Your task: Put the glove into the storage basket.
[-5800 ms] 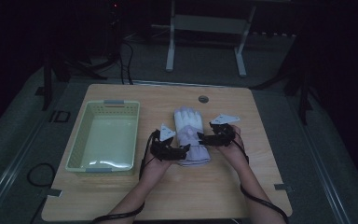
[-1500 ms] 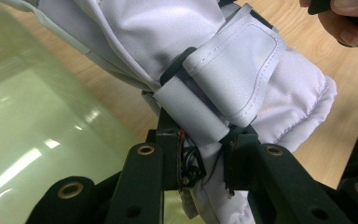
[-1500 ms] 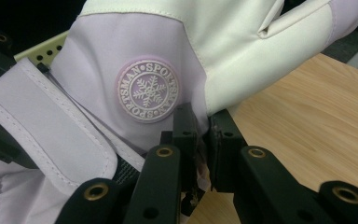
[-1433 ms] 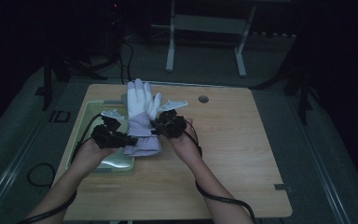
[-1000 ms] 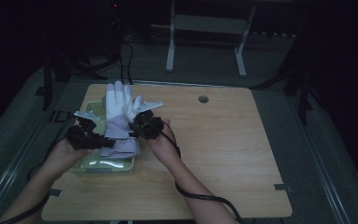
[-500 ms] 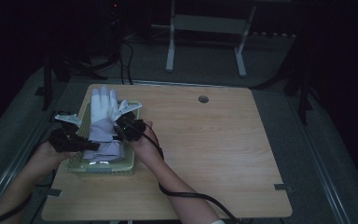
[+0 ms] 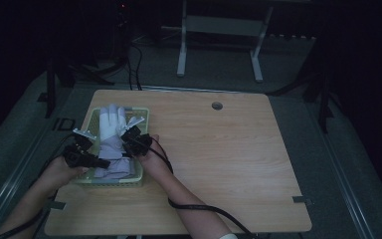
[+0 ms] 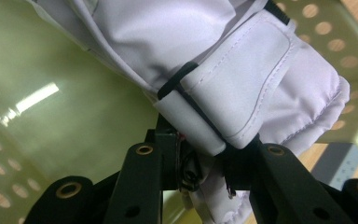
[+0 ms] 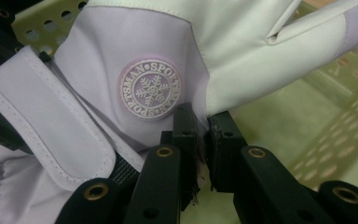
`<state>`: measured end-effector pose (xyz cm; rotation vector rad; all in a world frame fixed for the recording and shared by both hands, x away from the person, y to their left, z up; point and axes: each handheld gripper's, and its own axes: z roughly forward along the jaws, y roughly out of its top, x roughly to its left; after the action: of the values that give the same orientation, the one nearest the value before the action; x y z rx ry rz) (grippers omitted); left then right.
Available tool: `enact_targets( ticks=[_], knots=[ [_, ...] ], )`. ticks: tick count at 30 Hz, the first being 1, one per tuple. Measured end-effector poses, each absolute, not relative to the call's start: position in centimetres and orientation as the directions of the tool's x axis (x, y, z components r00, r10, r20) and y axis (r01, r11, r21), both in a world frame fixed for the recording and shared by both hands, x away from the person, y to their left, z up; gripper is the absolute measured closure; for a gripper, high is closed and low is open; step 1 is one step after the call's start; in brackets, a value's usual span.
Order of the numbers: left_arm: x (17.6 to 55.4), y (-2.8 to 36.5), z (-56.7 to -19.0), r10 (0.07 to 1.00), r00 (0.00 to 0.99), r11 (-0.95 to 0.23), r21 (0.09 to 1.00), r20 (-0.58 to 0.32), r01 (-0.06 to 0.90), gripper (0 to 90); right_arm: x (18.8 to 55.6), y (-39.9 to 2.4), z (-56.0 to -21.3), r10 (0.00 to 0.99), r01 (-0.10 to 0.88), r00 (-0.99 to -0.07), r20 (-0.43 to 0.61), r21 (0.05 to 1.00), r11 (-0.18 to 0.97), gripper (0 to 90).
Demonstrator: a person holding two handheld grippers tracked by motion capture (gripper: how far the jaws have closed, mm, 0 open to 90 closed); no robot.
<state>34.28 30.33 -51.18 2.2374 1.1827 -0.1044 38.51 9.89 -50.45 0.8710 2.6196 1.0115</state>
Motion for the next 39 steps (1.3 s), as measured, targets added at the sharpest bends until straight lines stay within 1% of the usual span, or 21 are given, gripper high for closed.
enact_targets(
  ticks=[7, 11, 12, 13, 15, 18, 21, 23, 25, 26, 28, 29, 31, 32, 33, 34, 36, 37, 38, 39],
  knots=[
    [34.8, 29.9, -51.8, 0.75, 0.572, -0.425, 0.42, -0.332, 0.802, 71.4, 38.9, 11.1, -50.8, 0.583, 0.45, -0.812, -0.025, 0.61, 0.653, 82.6],
    [34.9, 29.9, -52.1, 0.767, 0.547, -0.413, 0.394, -0.335, 0.821, 69.9, 39.0, 11.3, -50.8, 0.582, 0.455, -0.813, -0.026, 0.594, 0.663, 80.3],
    [35.0, 29.9, -52.2, 0.773, 0.533, -0.404, 0.381, -0.344, 0.832, 68.9, 39.0, 11.4, -50.8, 0.584, 0.459, -0.812, -0.023, 0.592, 0.662, 78.2],
    [35.1, 29.8, -52.2, 0.775, 0.527, -0.404, 0.368, -0.348, 0.837, 67.6, 38.9, 11.4, -50.9, 0.586, 0.461, -0.81, -0.02, 0.594, 0.659, 74.0],
    [35.2, 29.5, -52.2, 0.786, 0.529, -0.421, 0.351, -0.319, 0.837, 63.1, 38.7, 11.5, -50.9, 0.583, 0.458, -0.812, -0.02, 0.597, 0.659, 66.0],
    [35.1, 29.0, -52.2, 0.801, 0.529, -0.436, 0.334, -0.28, 0.836, 58.7, 38.6, 11.4, -50.9, 0.589, 0.468, -0.808, -0.003, 0.604, 0.645, 58.4],
    [34.9, 28.9, -52.2, 0.812, 0.522, -0.428, 0.343, -0.261, 0.836, 56.2, 38.7, 10.9, -50.6, 0.589, 0.463, -0.808, 0.004, 0.621, 0.632, 50.1],
    [34.8, 28.6, -52.1, 0.819, 0.518, -0.423, 0.35, -0.246, 0.836, 53.8, 38.8, 10.5, -50.1, 0.584, 0.455, -0.812, 0.011, 0.64, 0.62, 47.2],
    [34.7, 28.4, -52.1, 0.825, 0.522, -0.432, 0.356, -0.215, 0.829, 50.8, 38.9, 10.1, -49.6, 0.58, 0.455, -0.814, 0.034, 0.657, 0.601, 42.2],
    [34.6, 28.3, -52.0, 0.829, 0.521, -0.427, 0.37, -0.205, 0.825, 48.0, 38.9, 9.9, -49.3, 0.576, 0.453, -0.816, 0.043, 0.665, 0.594, 39.4],
    [34.4, 28.5, -51.7, 0.833, 0.514, -0.409, 0.398, -0.203, 0.821, 43.9, 38.9, 9.4, -48.7, 0.569, 0.443, -0.821, 0.048, 0.682, 0.581, 36.6],
    [34.2, 28.5, -51.5, 0.84, 0.508, -0.395, 0.423, -0.193, 0.815, 38.6, 38.9, 9.2, -48.5, 0.571, 0.446, -0.819, 0.058, 0.691, 0.569, 35.3],
    [33.9, 28.8, -51.2, 0.837, 0.508, -0.371, 0.474, -0.203, 0.799, 27.2, 38.9, 8.6, -48.0, 0.561, 0.45, -0.823, 0.088, 0.704, 0.55, 30.9],
    [33.6, 28.8, -51.0, 0.832, 0.515, -0.36, 0.507, -0.206, 0.783, 19.5, 38.9, 8.4, -47.9, 0.561, 0.449, -0.823, 0.091, 0.71, 0.543, 29.2],
    [33.4, 28.8, -50.7, 0.831, 0.517, -0.349, 0.531, -0.206, 0.772, 16.7, 39.0, 8.1, -47.8, 0.551, 0.442, -0.829, 0.095, 0.715, 0.541, 27.1],
    [33.2, 28.7, -50.5, 0.832, 0.52, -0.342, 0.557, -0.195, 0.757, 15.9, 39.0, 7.8, -47.7, 0.552, 0.44, -0.828, 0.099, 0.725, 0.53, 27.2],
    [32.8, 28.6, -50.0, 0.834, 0.523, -0.321, 0.615, -0.177, 0.72, 11.0, 39.0, 7.3, -47.5, 0.541, 0.43, -0.834, 0.111, 0.745, 0.51, 27.0],
    [32.6, 28.5, -49.8, 0.835, 0.522, -0.309, 0.634, -0.177, 0.709, 6.7, 39.0, 7.0, -47.4, 0.54, 0.429, -0.834, 0.113, 0.749, 0.505, 26.4],
    [32.5, 28.4, -49.6, 0.837, 0.518, -0.296, 0.654, -0.173, 0.696, 1.8, 39.0, 6.8, -47.3, 0.533, 0.423, -0.839, 0.114, 0.752, 0.506, 24.6],
    [32.3, 28.3, -49.3, 0.842, 0.517, -0.292, 0.671, -0.157, 0.681, 1.4, 39.0, 6.6, -47.3, 0.516, 0.409, -0.849, 0.109, 0.754, 0.514, 20.7]
  ],
)
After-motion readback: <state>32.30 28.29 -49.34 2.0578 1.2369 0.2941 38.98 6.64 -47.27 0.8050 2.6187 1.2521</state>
